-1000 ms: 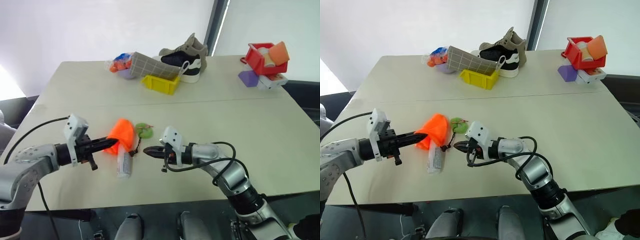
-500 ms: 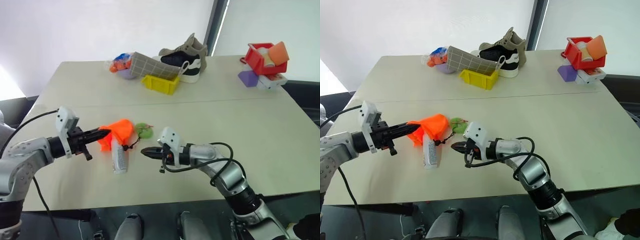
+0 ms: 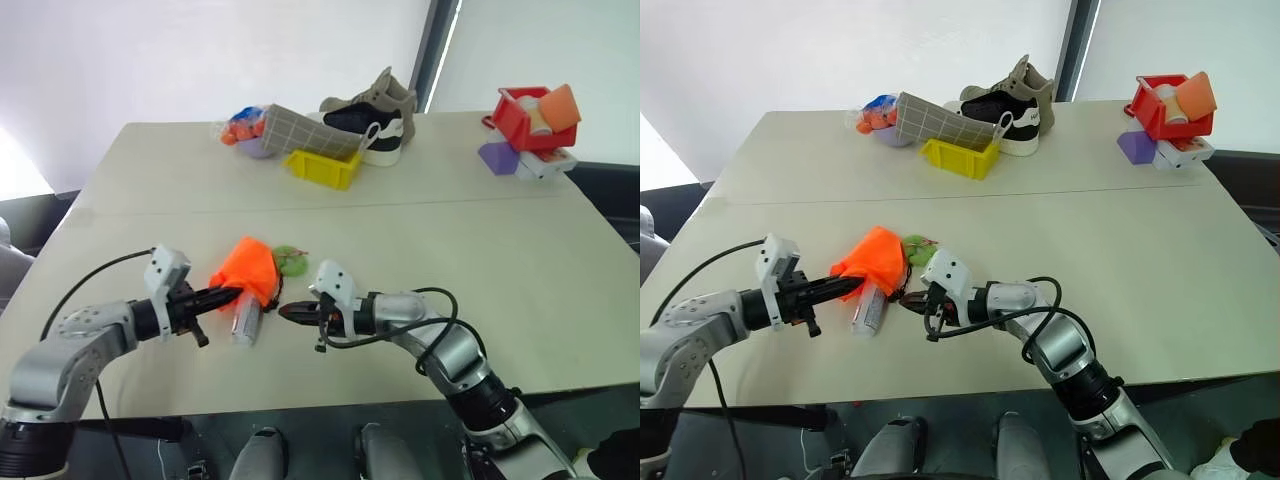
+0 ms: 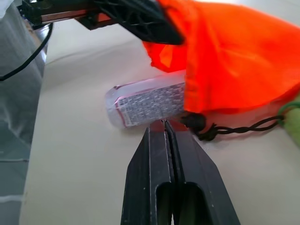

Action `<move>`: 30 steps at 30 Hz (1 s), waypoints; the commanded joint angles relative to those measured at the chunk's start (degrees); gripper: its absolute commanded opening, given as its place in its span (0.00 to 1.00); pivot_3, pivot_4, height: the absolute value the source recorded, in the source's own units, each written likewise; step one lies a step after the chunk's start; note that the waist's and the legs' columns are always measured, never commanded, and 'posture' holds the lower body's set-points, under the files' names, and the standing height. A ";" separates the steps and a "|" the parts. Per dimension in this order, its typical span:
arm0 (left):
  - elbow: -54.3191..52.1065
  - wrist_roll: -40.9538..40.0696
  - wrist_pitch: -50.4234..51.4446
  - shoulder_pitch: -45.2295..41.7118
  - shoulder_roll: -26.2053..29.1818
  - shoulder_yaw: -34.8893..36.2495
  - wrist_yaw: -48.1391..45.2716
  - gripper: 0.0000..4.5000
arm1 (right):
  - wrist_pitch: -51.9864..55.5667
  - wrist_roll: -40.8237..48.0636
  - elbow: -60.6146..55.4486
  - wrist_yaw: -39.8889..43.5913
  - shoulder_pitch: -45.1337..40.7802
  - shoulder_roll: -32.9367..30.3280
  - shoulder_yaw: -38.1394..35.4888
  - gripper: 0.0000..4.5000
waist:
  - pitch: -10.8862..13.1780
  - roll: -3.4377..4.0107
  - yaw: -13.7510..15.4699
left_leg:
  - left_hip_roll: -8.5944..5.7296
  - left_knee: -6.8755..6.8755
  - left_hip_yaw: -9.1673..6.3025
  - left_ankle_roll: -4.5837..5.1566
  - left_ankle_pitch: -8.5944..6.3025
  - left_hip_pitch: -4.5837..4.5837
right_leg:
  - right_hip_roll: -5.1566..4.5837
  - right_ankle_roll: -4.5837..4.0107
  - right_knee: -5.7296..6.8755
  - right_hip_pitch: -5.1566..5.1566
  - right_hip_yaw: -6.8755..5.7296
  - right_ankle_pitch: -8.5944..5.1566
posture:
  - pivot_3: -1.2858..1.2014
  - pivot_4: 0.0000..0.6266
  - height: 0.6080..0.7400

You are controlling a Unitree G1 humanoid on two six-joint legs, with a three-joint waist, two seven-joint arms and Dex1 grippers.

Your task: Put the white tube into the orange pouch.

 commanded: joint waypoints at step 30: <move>-2.09 0.32 -0.15 -1.03 1.49 -0.34 -1.20 0.00 | 8.57 1.75 -2.98 -14.17 3.11 9.10 -7.43 0.01 | -0.04 -0.07 -0.12 | 0.00 -0.01 -0.01 -0.02 0.02 0.01 | 0.02 0.00 0.07 -0.02 0.00 0.01 | 0.52 0.24 1.00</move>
